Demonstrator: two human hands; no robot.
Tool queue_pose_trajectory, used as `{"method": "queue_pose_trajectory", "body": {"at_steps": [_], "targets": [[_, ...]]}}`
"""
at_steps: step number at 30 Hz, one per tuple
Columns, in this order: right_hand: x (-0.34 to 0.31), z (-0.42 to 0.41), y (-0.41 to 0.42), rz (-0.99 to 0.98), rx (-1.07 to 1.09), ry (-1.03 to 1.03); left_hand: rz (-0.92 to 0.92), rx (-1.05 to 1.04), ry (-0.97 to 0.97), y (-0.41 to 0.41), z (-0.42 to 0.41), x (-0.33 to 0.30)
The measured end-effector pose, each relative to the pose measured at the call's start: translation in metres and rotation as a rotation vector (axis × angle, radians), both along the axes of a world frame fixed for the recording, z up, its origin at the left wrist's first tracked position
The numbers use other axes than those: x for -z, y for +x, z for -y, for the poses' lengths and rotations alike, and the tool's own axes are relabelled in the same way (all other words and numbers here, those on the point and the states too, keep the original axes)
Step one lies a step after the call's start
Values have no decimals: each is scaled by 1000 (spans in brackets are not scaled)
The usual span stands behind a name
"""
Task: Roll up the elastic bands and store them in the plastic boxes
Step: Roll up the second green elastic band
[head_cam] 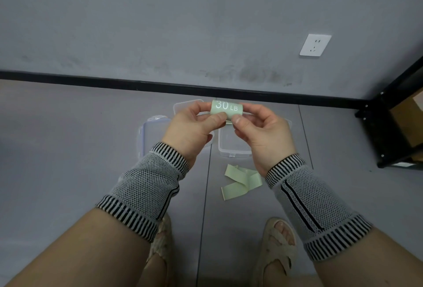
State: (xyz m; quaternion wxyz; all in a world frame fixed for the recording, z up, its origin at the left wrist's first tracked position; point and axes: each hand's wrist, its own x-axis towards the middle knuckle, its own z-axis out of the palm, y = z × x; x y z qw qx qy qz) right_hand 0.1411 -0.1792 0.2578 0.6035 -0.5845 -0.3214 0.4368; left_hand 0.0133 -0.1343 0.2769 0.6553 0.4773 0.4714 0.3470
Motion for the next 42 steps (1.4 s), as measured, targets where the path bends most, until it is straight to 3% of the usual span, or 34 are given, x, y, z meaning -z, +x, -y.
{"method": "queue_pose_trajectory", "body": {"at_steps": [11,25,32,37,42], "targets": [[1,0,11,-181,50,-10,-54,4,34,2,-2,5],[-8,-1,18,-190,77,-96,-7,-53,-29,16,3,5],[-1,-24,26,-46,110,-121,-96,-6,-31,25,-24,15],[37,-53,37,10,135,-128,-172,42,63,37,-59,47],[118,-100,55,-21,206,-241,-303,110,122,55,-108,131]]}}
